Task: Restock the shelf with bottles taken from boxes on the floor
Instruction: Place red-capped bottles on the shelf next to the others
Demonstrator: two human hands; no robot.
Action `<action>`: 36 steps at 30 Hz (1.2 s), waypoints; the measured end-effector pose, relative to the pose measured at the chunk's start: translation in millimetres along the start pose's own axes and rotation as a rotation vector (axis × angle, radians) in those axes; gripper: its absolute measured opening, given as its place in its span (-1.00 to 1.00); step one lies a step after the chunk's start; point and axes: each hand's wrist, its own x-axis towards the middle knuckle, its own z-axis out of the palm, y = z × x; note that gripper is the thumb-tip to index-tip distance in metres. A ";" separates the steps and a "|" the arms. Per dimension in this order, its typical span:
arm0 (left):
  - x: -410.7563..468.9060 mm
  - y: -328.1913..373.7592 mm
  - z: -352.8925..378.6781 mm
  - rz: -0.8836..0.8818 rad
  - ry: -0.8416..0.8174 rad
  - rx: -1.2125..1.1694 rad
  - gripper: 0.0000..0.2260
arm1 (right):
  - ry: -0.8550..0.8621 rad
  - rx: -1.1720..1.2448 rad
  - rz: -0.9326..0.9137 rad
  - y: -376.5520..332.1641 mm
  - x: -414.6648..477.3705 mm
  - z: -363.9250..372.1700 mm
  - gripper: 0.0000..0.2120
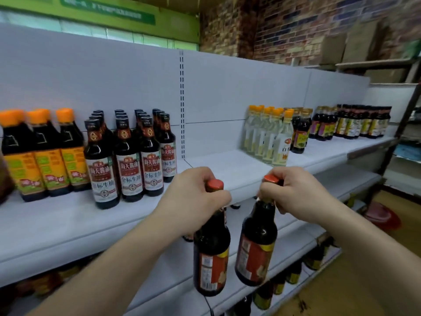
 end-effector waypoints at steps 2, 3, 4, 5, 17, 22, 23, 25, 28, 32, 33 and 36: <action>4.7 0.0 -10.6 0.002 0.002 -0.016 -0.83 | -0.010 0.002 -0.005 -10.2 5.8 1.2 -0.80; 7.0 0.8 -15.3 0.004 0.005 -0.005 -0.83 | -0.013 0.010 -0.005 -14.2 8.9 1.1 -0.80; 10.0 1.0 -19.7 0.009 0.008 0.004 -0.84 | -0.012 0.014 -0.009 -18.2 12.9 0.8 -0.81; 13.3 1.7 -24.1 0.017 0.009 0.000 -0.85 | -0.007 0.016 -0.014 -21.8 17.4 0.5 -0.81; 73.3 8.6 -34.6 0.021 0.054 0.003 -0.85 | 0.023 0.040 -0.098 -25.7 83.4 -18.5 -0.78; 107.6 11.7 -29.7 0.011 0.090 0.042 -0.82 | 0.011 0.035 -0.150 -11.6 131.2 -32.1 -0.72; 114.3 12.6 -28.6 0.010 0.105 0.052 -0.83 | 0.010 0.048 -0.167 -8.5 141.0 -35.0 -0.71; 128.1 15.5 -26.8 -0.004 0.136 0.051 -0.84 | 0.010 0.077 -0.197 -3.5 160.1 -41.7 -0.72; 149.3 19.3 -23.8 0.004 0.171 0.059 -0.84 | 0.004 0.074 -0.244 3.2 187.5 -49.6 -0.78; 175.8 24.9 -16.5 0.004 0.225 0.077 -0.84 | -0.005 0.073 -0.258 16.1 223.9 -50.3 -0.79; 182.8 25.8 -14.3 0.000 0.232 0.080 -0.83 | 0.003 0.074 -0.260 20.0 232.9 -49.0 -0.79; 203.8 26.2 -8.3 -0.003 0.257 0.126 -0.82 | 0.028 0.100 -0.269 28.7 258.0 -44.3 -0.79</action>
